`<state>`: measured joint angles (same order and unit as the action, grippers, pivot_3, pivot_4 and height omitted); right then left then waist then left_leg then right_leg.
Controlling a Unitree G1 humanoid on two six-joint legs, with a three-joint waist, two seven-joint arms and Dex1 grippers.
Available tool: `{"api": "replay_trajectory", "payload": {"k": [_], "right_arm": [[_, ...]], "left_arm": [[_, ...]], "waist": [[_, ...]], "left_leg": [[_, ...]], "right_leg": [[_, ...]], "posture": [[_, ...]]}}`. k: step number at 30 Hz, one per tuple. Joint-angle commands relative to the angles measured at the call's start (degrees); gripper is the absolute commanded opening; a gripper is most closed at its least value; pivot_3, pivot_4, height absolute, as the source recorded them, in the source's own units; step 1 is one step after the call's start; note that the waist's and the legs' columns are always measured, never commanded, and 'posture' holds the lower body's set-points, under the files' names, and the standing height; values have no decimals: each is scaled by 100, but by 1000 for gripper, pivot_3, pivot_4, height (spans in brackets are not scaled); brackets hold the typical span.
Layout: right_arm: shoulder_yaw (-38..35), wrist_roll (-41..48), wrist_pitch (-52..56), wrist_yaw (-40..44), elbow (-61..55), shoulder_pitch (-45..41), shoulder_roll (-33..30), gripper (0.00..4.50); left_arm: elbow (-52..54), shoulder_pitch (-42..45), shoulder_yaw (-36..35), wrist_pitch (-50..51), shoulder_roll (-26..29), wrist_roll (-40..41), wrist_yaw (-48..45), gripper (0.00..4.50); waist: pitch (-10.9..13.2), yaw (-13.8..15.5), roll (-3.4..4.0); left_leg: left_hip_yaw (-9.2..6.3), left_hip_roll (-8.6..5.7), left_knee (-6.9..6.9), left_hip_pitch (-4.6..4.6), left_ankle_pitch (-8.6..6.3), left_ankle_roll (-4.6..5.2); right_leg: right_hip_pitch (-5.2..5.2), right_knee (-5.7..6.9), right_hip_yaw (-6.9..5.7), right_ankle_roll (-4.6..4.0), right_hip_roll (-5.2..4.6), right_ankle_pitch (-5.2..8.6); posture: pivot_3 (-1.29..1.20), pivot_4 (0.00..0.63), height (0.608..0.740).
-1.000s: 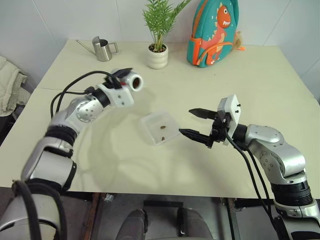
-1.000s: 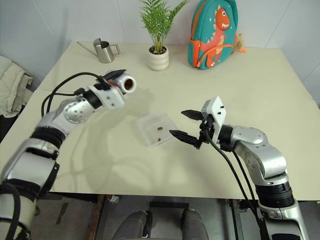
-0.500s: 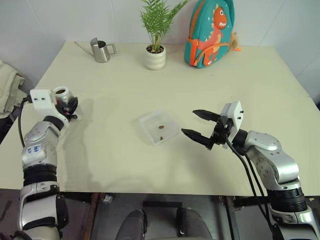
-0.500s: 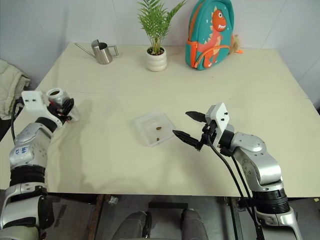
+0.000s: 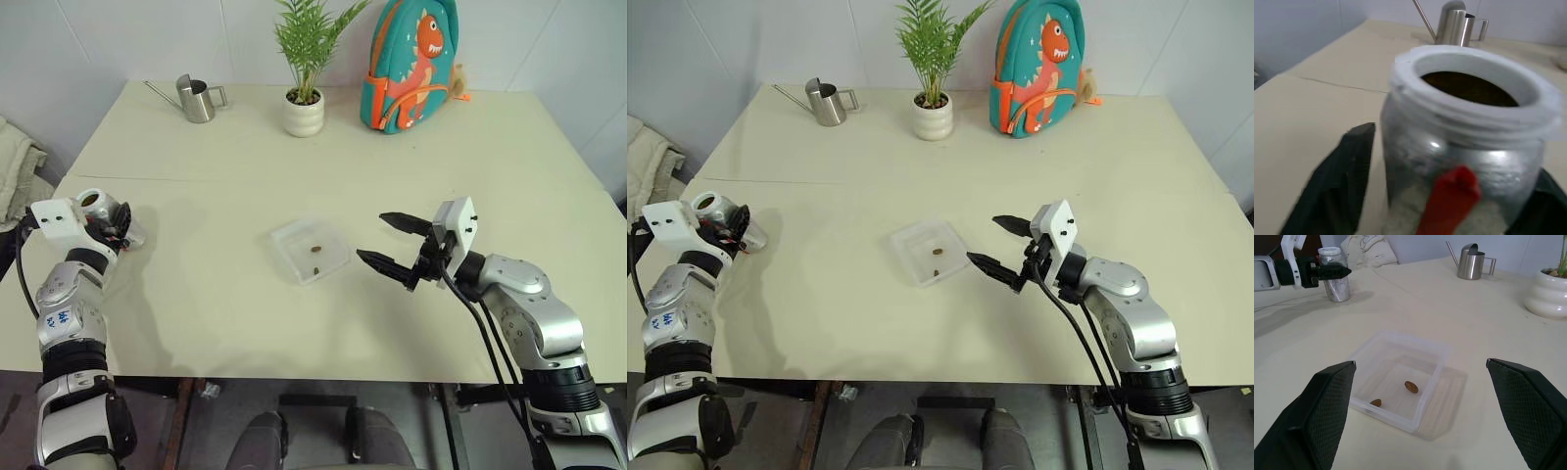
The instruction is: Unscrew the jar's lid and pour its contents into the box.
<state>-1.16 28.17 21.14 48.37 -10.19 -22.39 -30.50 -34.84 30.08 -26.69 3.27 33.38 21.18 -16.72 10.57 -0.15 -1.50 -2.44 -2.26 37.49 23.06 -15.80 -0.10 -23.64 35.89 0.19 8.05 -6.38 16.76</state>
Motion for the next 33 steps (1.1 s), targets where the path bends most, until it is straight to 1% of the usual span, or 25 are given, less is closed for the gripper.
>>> {"api": "replay_trajectory", "payload": {"k": [1,2,6,10,15,19,20,22,23,26,28,30,33], "right_arm": [[-35,-25,-266,234,8,-136,-30,4500],[-9,-55,-294,313,18,-144,-76,4500],[104,-144,-397,766,5,-155,-328,4500],[104,-43,-283,1088,16,-177,-459,4500],[83,-72,-287,1322,99,-195,-522,4500],[39,-75,-310,1493,167,-138,-599,4500],[21,-76,-339,1538,207,-125,-620,4500],[3,-125,-475,1618,271,-104,-637,4500],[-28,-150,-563,1648,335,-104,-641,4500],[-66,-349,-1082,1661,520,-98,-588,4500],[-59,-327,-1075,1759,593,-109,-667,4500],[-119,-210,-913,1869,676,-178,-770,4500],[-245,-118,-778,1848,769,-294,-841,4500]], "left_arm": [[408,-248,-44,3,168,-19,-163,4321],[523,-321,-54,37,204,-4,-206,4472],[929,-719,-88,146,491,-104,-349,4472],[1483,-1430,-20,122,829,-151,-958,4472],[1918,-2212,-212,144,1148,-160,-1381,4472],[2106,-3119,-302,15,1674,-259,-2169,4472],[2178,-3260,-305,-26,1755,-276,-2301,4472],[2339,-3620,-280,-394,1999,-337,-2856,4472],[2509,-3701,-282,-414,2027,-262,-3022,4472],[3505,-3585,-165,13,1948,474,-3526,4472],[4032,-3282,71,281,1842,791,-3614,4472],[4387,-2882,436,564,1698,964,-3590,4472],[4596,-2460,856,838,1548,1048,-3695,4472]], "waist": [[0,-9,0],[0,-10,0],[0,-1,0],[0,-11,0],[0,-4,0],[1,-17,2],[1,-16,2],[3,-14,5],[4,-1,8],[7,51,12],[7,70,13],[8,62,14],[8,4,17]], "left_leg": [[4,0,-2,-3,0,0],[6,0,-6,-5,0,0],[3,2,-11,-4,0,0],[7,0,-21,-7,-1,1],[4,8,-33,-9,-11,17],[5,15,-40,-10,-15,17],[5,18,-42,-10,-17,17],[5,23,-45,-18,-21,14],[4,29,-47,-19,-23,11],[-8,35,-46,-20,-25,8],[-22,40,-43,-19,-24,5],[-19,40,-43,-21,-21,4],[-4,39,-44,-30,-20,4]], "right_leg": [[0,0,2,0,-1,0],[0,-1,4,0,-1,0],[-3,-4,3,0,-1,0],[-2,-11,8,-1,-8,0],[-1,-29,8,-6,-20,-1],[-1,-36,10,-14,-27,-2],[-3,-44,9,-20,-28,1],[0,-55,7,-30,-29,5],[1,-56,8,-38,-29,7],[8,-58,10,-51,-32,9],[17,-63,11,-61,-32,4],[18,-61,12,-65,-28,2],[17,-54,2,-62,-19,0]], "posture": [[0,150,740],[0,150,740],[0,150,740],[0,150,740],[0,150,740],[0,150,740],[0,150,740],[0,150,740],[0,150,740],[0,150,740],[0,150,740],[0,150,740],[0,150,740]]}}
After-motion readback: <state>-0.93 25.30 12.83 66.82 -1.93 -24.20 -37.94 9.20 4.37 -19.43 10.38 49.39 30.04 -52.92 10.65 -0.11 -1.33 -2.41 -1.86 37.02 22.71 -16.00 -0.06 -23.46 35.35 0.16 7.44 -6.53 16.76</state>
